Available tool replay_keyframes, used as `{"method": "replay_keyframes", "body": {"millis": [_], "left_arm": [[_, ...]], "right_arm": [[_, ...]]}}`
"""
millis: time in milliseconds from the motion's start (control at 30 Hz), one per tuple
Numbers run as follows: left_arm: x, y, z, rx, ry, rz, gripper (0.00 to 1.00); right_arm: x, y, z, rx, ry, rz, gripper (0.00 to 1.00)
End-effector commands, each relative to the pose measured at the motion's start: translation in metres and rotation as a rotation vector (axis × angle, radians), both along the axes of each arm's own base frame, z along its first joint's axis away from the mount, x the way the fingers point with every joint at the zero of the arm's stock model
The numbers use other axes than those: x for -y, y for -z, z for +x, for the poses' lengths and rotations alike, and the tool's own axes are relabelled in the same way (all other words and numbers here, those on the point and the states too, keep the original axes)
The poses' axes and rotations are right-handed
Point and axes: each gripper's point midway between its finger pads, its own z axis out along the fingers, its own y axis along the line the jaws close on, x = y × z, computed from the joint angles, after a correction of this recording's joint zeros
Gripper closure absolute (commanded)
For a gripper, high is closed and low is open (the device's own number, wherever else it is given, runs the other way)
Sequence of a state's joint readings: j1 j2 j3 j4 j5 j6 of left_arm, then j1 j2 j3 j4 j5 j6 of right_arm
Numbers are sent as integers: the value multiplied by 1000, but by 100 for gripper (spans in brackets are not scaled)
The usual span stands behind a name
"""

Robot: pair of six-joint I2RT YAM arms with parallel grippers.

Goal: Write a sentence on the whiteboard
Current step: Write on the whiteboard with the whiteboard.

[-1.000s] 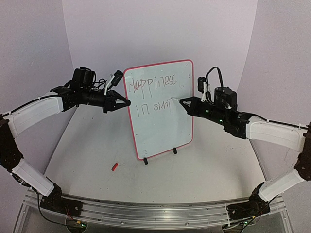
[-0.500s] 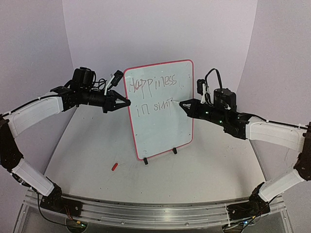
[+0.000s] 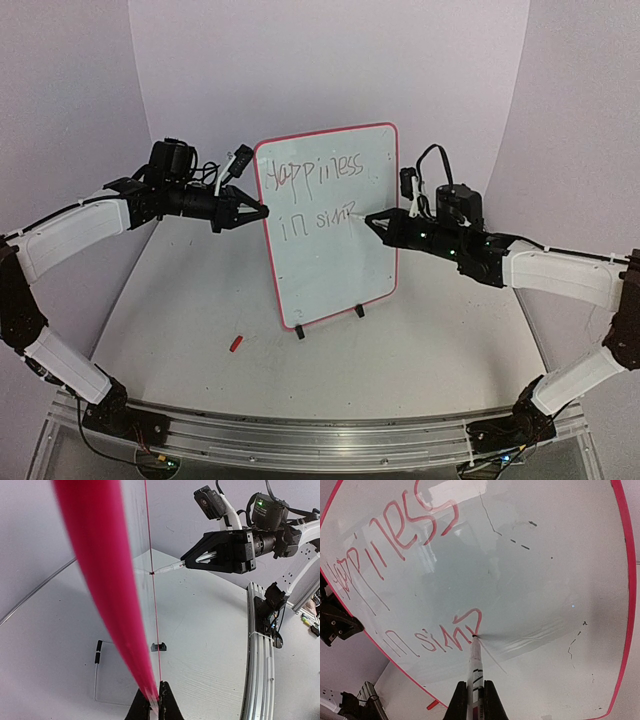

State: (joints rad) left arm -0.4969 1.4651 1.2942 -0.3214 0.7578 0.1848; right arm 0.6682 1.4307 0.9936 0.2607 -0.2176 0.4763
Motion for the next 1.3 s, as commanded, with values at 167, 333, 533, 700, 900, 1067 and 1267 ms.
{"method": "replay_keyframes", "body": {"millis": [167,333,533,700,900,1067,1267], "left_arm": [[-4,57,-21,-148,34,152,100],[-4,57,-21,-150,34,153,100],[-4,56,-21,-147,33,154,100],[-5,56,-21,-143,30,155,100],[-5,57,-21,-148,30,157,100],[-5,57,-20,-146,28,159,100],[-4,61,-19,-155,30,163,100]], "right_arm": [[3,-23,-7,43,-14,31,100],[6,-34,-21,58,-57,33,100],[15,-45,-34,84,-80,16,100],[22,-42,-33,80,-96,15,100],[29,-37,-24,66,-100,14,100],[27,-43,-15,91,-84,2,100],[27,-60,-5,163,-26,-5,100]]}}
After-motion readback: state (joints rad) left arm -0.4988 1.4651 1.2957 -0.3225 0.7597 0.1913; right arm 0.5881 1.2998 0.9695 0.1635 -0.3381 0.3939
